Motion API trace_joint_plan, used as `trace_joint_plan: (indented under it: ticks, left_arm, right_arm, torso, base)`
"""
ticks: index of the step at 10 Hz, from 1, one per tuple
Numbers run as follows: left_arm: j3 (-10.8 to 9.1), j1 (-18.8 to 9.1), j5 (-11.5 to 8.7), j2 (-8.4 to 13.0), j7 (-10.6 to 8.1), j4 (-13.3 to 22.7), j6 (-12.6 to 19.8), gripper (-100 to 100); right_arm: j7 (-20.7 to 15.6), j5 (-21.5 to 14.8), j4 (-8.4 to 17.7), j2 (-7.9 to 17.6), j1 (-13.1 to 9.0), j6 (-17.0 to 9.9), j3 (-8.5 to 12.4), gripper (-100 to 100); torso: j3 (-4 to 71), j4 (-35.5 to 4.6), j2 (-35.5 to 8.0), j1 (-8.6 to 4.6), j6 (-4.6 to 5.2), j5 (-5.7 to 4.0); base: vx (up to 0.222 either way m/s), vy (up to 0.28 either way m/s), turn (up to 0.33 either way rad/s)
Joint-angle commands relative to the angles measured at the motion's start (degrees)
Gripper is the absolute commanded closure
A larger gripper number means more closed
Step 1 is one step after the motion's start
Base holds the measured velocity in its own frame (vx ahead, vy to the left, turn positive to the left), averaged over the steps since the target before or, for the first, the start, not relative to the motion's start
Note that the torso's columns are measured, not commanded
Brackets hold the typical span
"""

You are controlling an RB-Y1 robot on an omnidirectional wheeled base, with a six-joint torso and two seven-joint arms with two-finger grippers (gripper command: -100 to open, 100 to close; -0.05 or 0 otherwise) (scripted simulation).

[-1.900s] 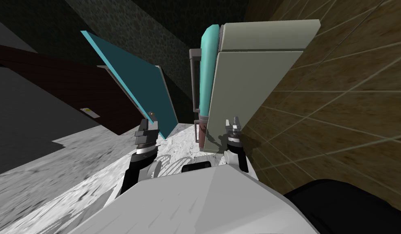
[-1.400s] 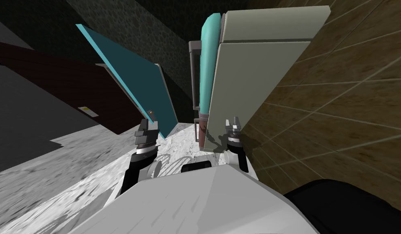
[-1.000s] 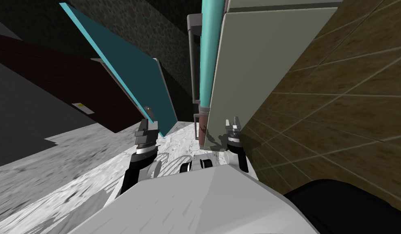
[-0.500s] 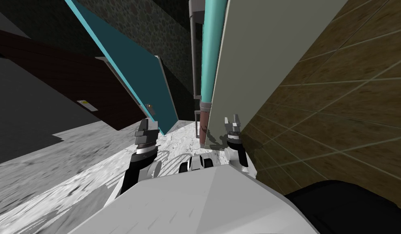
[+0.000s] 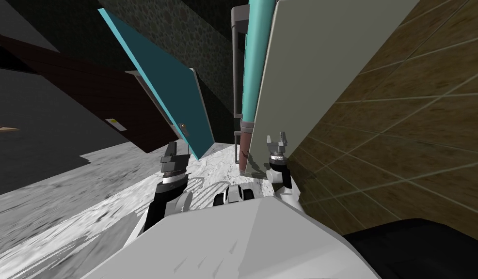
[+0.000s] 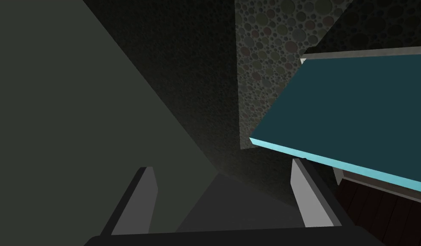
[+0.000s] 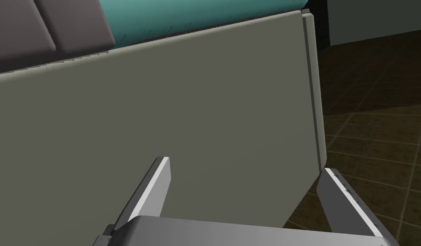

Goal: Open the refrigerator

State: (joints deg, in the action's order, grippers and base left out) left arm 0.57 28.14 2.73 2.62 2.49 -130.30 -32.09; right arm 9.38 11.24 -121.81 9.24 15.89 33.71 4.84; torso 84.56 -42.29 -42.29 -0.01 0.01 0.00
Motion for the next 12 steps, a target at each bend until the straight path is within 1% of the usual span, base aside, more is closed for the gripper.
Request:
trace_joint_plan:
  ticks: [1, 2, 3, 4, 5, 6, 7, 8, 9, 10, 11, 12]
  left_arm:
    - [0.0, 0.0, 0.0, 0.0, 0.0, 0.0, 0.0, 0]
    - [0.0, 0.0, 0.0, 0.0, 0.0, 0.0, 0.0, 0]
    - [0.0, 0.0, 0.0, 0.0, 0.0, 0.0, 0.0, 0]
    - [0.0, 0.0, 0.0, 0.0, 0.0, 0.0, 0.0, 0]
    - [0.0, 0.0, 0.0, 0.0, 0.0, 0.0, 0.0, 0]
    - [0.0, 0.0, 0.0, 0.0, 0.0, 0.0, 0.0, 0]
    - [0.0, 0.0, 0.0, 0.0, 0.0, 0.0, 0.0, 0]
    - [0.0, 0.0, 0.0, 0.0, 0.0, 0.0, 0.0, 0]
    - [0.0, 0.0, 0.0, 0.0, 0.0, 0.0, 0.0, 0]
    - [0.0, 0.0, 0.0, 0.0, 0.0, 0.0, 0.0, 0]
    - [0.0, 0.01, 0.0, 0.0, 0.0, 0.0, 0.0, 0]
    - [0.0, 0.0, 0.0, 0.0, 0.0, 0.0, 0.0, 0]
  right_arm:
    - [1.42, 2.87, 1.72, 1.08, -3.81, 0.78, 0.32, -100]
    - [2.74, 5.42, 3.29, 1.88, -5.62, 1.41, 0.67, -100]
    - [2.74, 5.48, 3.29, 1.88, -7.05, 1.41, 0.67, -100]
    - [4.15, 8.01, 4.96, 2.58, -8.81, 2.08, 1.06, -100]
    - [4.15, 8.29, 4.96, 2.58, -10.48, 2.08, 1.06, -100]
    - [5.66, 10.72, 6.73, 3.17, -12.3, 2.79, 1.48, -100]
    - [5.66, 11.28, 6.73, 3.17, -13.94, 2.79, 1.48, -100]
    - [7.23, 13.57, 8.6, 3.66, -15.64, 3.52, 1.93, -100]
    - [7.23, 14.41, 8.6, 3.66, -17.39, 3.52, 1.93, -100]
    - [7.23, 14.41, 8.6, 3.66, -17.79, 3.52, 1.93, -100]
    - [8.88, 17.03, 10.54, 4.05, -20.2, 4.27, 2.4, -100]
    - [8.88, 17.67, 10.54, 4.05, -21.59, 4.27, 2.4, -100]
  torso:
    - [0.0, 0.0, -0.01, -0.03, -0.02, -0.02]
    - [0.01, 0.01, 0.02, -0.03, 0.0, -0.01]
    - [0.01, 0.01, 0.01, 0.0, -0.02, -0.01]
    - [0.01, 0.01, 0.02, 0.01, 0.0, 0.0]
    - [0.0, 0.0, -0.01, 0.05, -0.02, 0.01]
    - [0.0, 0.0, 0.01, 0.02, 0.0, 0.01]
    - [0.01, 0.01, 0.01, 0.02, -0.02, 0.0]
    - [0.01, 0.0, 0.01, 0.01, 0.0, 0.0]
    - [-0.01, 0.0, -0.02, 0.02, -0.02, 0.0]
    - [0.0, 0.0, 0.01, 0.01, 0.0, 0.0]
    - [0.04, 0.02, 0.07, -0.02, 0.0, -0.01]
    - [0.03, 0.02, 0.03, 0.01, -0.03, -0.01]
  base:
    - [-0.031, 0.01, 0.037]
    - [-0.037, 0.011, 0.075]
    - [-0.032, 0.009, 0.043]
    - [-0.042, 0.019, 0.091]
    - [-0.034, 0.015, 0.039]
    - [-0.035, 0.017, 0.087]
    - [-0.033, 0.015, 0.047]
    - [-0.045, 0.018, 0.084]
    - [-0.035, 0.015, 0.05]
    - [-0.011, 0.007, -0.002]
    - [-0.024, 0.012, 0.089]
    - [-0.027, 0.012, 0.066]
